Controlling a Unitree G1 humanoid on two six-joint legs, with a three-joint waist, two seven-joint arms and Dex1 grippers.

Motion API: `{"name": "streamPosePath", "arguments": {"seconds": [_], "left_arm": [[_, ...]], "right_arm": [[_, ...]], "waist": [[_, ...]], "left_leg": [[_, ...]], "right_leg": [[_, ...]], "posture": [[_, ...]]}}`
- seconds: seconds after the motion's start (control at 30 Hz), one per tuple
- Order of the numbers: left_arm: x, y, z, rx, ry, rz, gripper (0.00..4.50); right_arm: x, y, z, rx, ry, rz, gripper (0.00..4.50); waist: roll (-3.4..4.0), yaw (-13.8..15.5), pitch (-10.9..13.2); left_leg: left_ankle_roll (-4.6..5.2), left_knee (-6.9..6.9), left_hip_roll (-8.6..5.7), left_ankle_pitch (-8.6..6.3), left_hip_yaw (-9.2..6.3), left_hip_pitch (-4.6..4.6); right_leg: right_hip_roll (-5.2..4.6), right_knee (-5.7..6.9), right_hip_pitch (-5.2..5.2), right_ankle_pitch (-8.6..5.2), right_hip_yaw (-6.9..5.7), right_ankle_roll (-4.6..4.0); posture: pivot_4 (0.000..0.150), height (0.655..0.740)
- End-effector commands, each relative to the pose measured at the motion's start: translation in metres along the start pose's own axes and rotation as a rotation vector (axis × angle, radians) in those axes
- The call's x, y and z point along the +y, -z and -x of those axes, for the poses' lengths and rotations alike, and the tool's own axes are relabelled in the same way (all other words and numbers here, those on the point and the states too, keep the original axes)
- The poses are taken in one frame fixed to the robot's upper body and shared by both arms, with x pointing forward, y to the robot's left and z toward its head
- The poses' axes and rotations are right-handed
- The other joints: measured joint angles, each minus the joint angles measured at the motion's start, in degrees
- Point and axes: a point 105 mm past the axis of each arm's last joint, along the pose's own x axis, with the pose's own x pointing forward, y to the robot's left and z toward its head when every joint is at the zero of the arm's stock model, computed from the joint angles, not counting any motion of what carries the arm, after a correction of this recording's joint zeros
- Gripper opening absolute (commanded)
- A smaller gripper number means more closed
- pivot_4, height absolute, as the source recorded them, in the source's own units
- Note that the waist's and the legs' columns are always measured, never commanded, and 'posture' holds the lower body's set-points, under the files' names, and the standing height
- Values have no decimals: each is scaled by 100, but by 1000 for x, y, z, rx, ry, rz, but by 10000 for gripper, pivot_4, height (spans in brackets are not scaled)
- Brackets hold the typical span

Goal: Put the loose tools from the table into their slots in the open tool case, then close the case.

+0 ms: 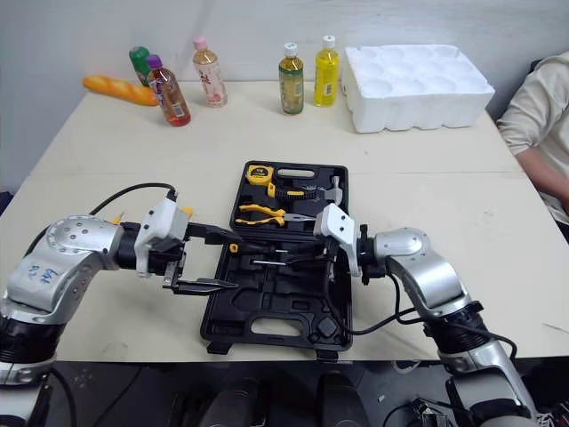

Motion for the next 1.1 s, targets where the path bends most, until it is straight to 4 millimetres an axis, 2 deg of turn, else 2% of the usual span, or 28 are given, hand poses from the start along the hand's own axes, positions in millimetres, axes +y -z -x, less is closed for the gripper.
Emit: {"name": "streamPosePath", "arguments": {"seconds": [0.03,0.27,0.5,0.6,0.7,0.83,0.97,1.1], "left_arm": [[3,-4,3,1,-8,-30,45000],[4,-3,4,5,-3,-35,45000],[5,-2,5,5,0,-40,45000],[6,-1,4,6,3,-42,45000],[5,-1,3,3,8,-45,45000],[6,-1,2,0,9,-49,45000],[7,0,2,0,7,-49,45000],[7,2,0,-2,1,-45,45000]], "right_arm": [[0,0,0,-7,0,18,510],[-4,7,-1,22,29,-4,510],[-9,-4,2,2,43,6,510],[-10,0,1,27,44,10,510],[-8,13,-1,78,41,-11,510],[0,43,-2,225,18,-43,510],[0,69,-1,347,61,-84,510],[-1,77,-1,379,97,-92,510]], "waist": [[0,-2,0],[0,13,0],[0,12,0],[0,13,0],[0,16,0],[-2,16,-2],[-22,14,-17],[-46,13,-38]], "left_leg": [[-1,0,1,1,0,0],[-2,10,2,1,-1,0],[-3,13,2,0,-1,0],[-3,13,2,0,-1,0],[-3,14,1,0,-1,-1],[-3,14,1,-1,-1,3],[-2,14,2,-3,-2,18],[8,12,2,-12,-1,44]], "right_leg": [[1,4,-3,0,0,0],[1,7,-1,0,0,0],[1,10,-1,0,0,0],[1,10,-1,0,0,0],[0,10,-1,0,0,0],[0,10,1,0,0,0],[-1,8,15,0,1,0],[-2,-5,35,-1,4,-2]], "posture": [[1500,7400],[1500,7400],[1500,7400],[1500,7400],[1500,7400],[1500,7400],[1500,7400],[1500,7400]]}}
